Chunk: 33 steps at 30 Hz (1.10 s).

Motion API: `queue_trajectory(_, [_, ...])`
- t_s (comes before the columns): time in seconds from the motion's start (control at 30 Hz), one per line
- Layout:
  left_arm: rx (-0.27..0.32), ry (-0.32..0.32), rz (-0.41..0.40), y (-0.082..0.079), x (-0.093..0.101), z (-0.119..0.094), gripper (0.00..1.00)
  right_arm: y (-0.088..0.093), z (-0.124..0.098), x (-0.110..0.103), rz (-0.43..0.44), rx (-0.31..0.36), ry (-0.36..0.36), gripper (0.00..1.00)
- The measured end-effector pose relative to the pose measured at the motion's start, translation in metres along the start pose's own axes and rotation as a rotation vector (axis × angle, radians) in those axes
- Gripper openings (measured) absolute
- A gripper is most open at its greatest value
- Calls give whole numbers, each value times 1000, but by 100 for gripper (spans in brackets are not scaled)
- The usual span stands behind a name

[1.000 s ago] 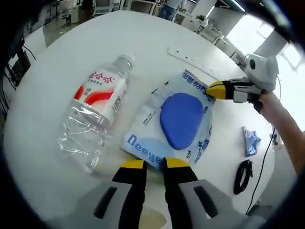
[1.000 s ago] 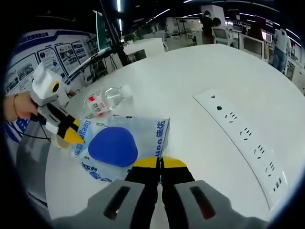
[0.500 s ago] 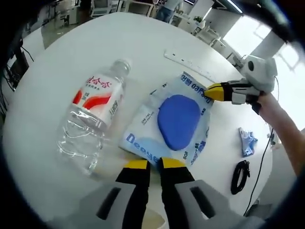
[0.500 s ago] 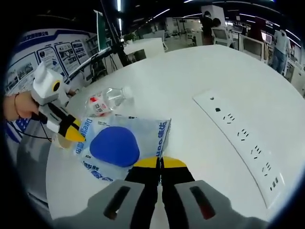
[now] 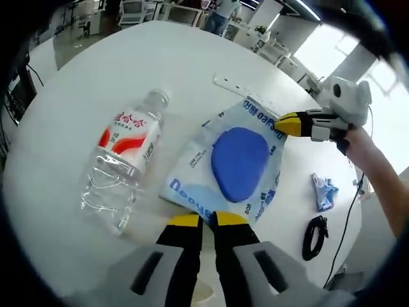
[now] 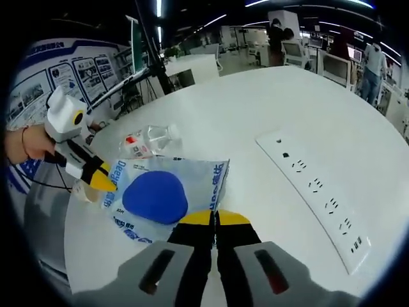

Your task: Arrange the tabletop items into an orderly group along one side of the table until the central work area is clear of visible clutter.

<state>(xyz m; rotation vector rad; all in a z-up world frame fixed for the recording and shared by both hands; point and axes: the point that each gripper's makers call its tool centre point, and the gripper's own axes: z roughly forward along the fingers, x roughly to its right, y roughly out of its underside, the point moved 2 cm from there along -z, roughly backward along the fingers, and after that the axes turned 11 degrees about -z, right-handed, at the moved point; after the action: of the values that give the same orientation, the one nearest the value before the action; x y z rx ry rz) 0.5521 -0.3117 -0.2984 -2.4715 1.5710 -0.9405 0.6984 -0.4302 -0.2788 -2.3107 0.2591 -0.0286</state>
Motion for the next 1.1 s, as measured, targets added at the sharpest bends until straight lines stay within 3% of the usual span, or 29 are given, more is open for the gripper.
queue_trajectory(0.53, [21,74,41,-8,20,-17,2,-10,-41,-7,21,28,72,0])
queue_trajectory(1.1, [19,140,136,-12,48,-36,0,-4,-96,-29,105,70,181,0])
